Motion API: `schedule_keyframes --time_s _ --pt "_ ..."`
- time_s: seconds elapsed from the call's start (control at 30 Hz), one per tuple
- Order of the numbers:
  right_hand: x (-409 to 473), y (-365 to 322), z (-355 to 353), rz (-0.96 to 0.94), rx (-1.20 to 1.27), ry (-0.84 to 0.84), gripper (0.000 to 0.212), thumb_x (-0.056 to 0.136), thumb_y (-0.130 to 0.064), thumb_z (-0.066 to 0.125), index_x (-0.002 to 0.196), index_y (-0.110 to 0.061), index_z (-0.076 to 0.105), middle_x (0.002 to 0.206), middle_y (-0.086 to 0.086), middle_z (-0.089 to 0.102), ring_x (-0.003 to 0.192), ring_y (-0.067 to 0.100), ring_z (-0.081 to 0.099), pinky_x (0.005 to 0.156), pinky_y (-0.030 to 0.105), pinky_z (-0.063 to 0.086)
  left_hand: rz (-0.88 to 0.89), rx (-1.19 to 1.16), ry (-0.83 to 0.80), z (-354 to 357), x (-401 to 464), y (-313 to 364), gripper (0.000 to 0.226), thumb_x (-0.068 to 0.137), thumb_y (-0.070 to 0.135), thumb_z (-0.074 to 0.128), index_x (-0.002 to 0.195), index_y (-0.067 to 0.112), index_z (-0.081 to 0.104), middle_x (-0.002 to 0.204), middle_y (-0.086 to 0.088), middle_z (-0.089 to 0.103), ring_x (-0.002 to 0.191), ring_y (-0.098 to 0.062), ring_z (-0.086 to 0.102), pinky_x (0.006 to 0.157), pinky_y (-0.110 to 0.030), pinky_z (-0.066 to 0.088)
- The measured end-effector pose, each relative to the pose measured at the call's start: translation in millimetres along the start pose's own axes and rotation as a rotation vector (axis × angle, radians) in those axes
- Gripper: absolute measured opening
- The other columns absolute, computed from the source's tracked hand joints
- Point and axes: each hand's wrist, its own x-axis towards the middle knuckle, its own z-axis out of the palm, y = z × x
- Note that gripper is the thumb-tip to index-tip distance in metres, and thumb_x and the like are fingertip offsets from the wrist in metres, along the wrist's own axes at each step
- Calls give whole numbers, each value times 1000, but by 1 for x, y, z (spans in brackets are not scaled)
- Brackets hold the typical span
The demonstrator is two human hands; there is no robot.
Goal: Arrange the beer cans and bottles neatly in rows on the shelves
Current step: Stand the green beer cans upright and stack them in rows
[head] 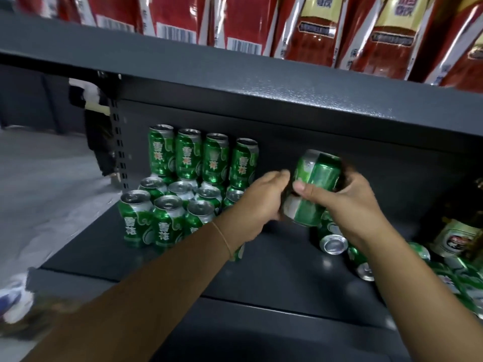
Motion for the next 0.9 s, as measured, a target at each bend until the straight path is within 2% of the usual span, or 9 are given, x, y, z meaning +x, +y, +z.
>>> schedule_keyframes --time_s 0.13,0.23,0.33,0.47,0.53,0.6,0.73,0.83,0.9 --pt "8 -11 29 -9 -31 99 46 67 -24 90 104 -8 68 82 2 77 76 18 75 62 29 59 203 194 -15 -23 -16 -1 40 73 20 59 113 17 60 108 -6 66 102 -22 64 91 -44 52" --pt "14 -14 52 28 -79 113 41 72 -37 86 94 -6 74 78 2 77 71 13 74 59 23 55 256 379 -39 -36 -27 4 58 67 31 73 120 16 52 111 -6 65 98 -18 65 86 -38 55" --pt "21 -17 77 29 -132 106 39 76 -47 80 93 -13 74 80 -4 77 77 11 74 69 27 57 358 578 127 -53 -37 13 51 70 34 83 109 19 55 101 6 65 91 -6 63 78 -25 53" --pt "31 -24 102 56 -144 48 42 90 -61 58 96 -21 69 98 -2 76 92 16 73 84 37 58 263 393 89 -91 -42 23 37 72 22 83 102 22 61 97 2 71 90 -14 69 85 -36 56" --pt "34 -30 114 90 -83 -26 27 99 -44 54 99 -19 67 99 7 76 84 18 72 77 41 61 199 267 28 -114 -43 29 29 76 9 78 100 18 63 97 -2 73 89 -15 70 86 -31 56" --pt "36 -36 126 94 -82 -102 12 98 -25 59 107 -20 65 95 4 75 74 12 69 70 34 61 161 164 -65 -138 -45 36 26 80 0 72 101 12 63 92 -2 72 86 -14 69 86 -28 54" --pt "40 -44 147 104 -19 -231 34 80 -23 75 111 -18 63 103 3 75 87 14 73 73 27 57 110 35 -188 -178 -50 43 33 81 -6 63 113 3 57 95 -5 68 89 -16 65 92 -34 49" --pt "44 -45 168 176 -5 -303 88 62 -35 87 136 -4 51 116 11 72 102 20 72 83 32 56 76 4 -253 -201 -55 43 55 75 0 61 127 -7 47 112 -16 60 104 -25 59 103 -39 42" --pt "45 -45 181 184 20 -322 88 62 -31 90 135 0 52 115 13 73 104 23 71 87 36 55 68 7 -274 -215 -58 42 56 75 0 60 128 -8 44 114 -18 57 107 -28 55 105 -41 40"
